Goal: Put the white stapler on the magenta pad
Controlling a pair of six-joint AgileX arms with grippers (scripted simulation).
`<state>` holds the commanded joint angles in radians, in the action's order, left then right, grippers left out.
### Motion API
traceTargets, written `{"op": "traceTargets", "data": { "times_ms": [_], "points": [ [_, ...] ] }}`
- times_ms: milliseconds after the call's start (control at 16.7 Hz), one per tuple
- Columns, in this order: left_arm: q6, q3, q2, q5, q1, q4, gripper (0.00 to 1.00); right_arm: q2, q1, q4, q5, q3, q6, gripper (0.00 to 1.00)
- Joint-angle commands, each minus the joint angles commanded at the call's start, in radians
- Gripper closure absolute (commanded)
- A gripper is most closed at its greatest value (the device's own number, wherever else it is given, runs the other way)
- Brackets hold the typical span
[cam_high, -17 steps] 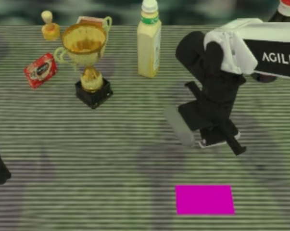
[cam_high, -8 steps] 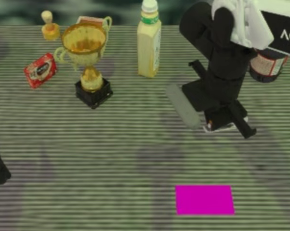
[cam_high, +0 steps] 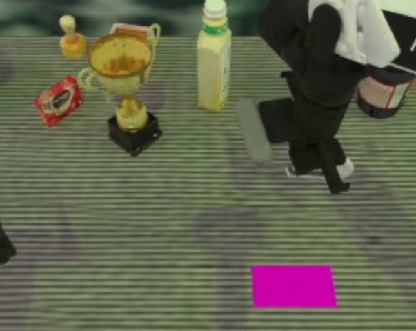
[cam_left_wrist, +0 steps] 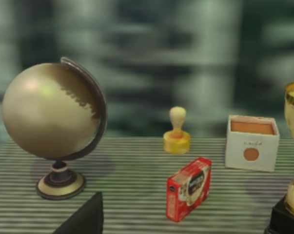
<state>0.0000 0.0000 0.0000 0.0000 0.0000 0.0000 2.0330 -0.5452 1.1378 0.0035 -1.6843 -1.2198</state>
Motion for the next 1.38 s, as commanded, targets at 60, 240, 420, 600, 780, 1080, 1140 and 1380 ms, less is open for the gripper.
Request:
{"op": "traceTargets", "data": {
  "times_ms": [60, 240, 420, 600, 780, 1080, 1140, 1380],
  "points": [
    [0.0, 0.0, 0.0, 0.0, 0.0, 0.0, 0.0, -0.008, 0.002, -0.015, -0.001, 0.001, 0.07, 1.0],
    [0.0, 0.0, 0.0, 0.0, 0.0, 0.0, 0.0, -0.037, 0.015, -0.059, -0.008, 0.015, 0.35, 1.0],
    [0.0, 0.0, 0.0, 0.0, 0.0, 0.0, 0.0, -0.074, 0.037, -0.097, -0.022, 0.055, 0.717, 1.0],
    [0.0, 0.0, 0.0, 0.0, 0.0, 0.0, 0.0, -0.115, 0.063, -0.124, -0.045, 0.12, 1.14, 1.0],
    [0.0, 0.0, 0.0, 0.0, 0.0, 0.0, 0.0, -0.162, 0.093, -0.134, -0.079, 0.208, 1.577, 1.0],
    [0.0, 0.0, 0.0, 0.0, 0.0, 0.0, 0.0, -0.257, 0.143, -0.132, -0.152, 0.374, 2.238, 1.0],
    [0.0, 0.0, 0.0, 0.0, 0.0, 0.0, 0.0, -0.279, 0.153, -0.129, -0.17, 0.407, 2.351, 1.0],
    [0.0, 0.0, 0.0, 0.0, 0.0, 0.0, 0.0, -0.372, 0.191, -0.124, -0.239, 0.526, 2.73, 1.0]
  ]
}}
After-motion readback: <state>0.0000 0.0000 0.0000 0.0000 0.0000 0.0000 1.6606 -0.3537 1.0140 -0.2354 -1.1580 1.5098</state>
